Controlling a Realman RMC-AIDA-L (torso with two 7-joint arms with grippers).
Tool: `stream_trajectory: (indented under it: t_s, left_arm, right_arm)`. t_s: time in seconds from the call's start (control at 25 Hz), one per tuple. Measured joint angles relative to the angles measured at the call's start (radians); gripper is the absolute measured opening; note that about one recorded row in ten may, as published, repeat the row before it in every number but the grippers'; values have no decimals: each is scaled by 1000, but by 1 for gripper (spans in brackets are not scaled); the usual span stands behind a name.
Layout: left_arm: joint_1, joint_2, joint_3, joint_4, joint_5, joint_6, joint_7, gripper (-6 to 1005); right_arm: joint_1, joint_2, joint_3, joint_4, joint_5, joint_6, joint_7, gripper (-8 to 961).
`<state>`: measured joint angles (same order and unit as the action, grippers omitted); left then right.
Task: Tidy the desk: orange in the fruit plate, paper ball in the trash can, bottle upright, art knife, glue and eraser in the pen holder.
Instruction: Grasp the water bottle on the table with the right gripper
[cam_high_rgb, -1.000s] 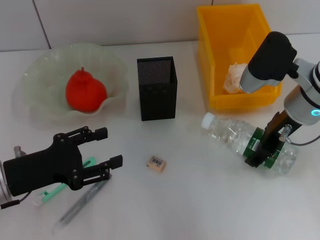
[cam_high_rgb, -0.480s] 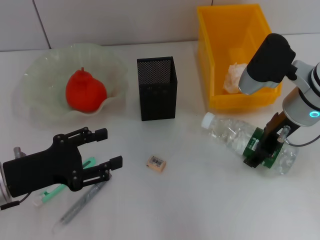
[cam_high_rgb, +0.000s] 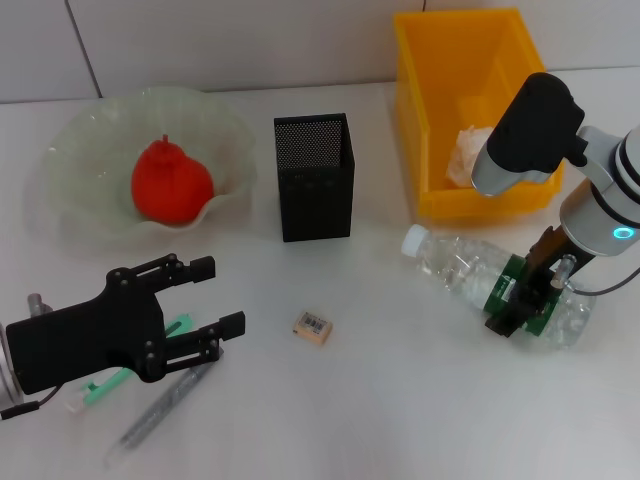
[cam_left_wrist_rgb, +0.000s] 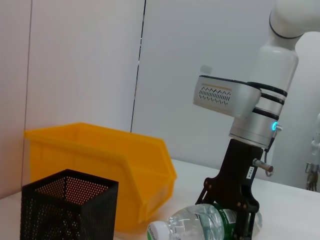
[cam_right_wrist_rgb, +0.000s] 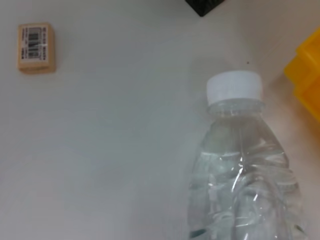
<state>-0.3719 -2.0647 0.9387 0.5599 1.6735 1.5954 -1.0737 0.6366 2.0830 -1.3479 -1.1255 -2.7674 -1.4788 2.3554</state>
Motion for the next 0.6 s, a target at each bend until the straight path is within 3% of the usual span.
stream_trajectory:
  t_s: [0.32, 0.6]
  left_arm:
    - [-3, 0, 0, 0, 0, -2, 0, 752]
    - [-6, 0, 0, 0, 0, -5, 0, 752]
  right_arm:
    - [-11, 0, -1, -7, 6, -2, -10, 825]
    - [-77, 0, -11, -117, 67, -11, -36, 824]
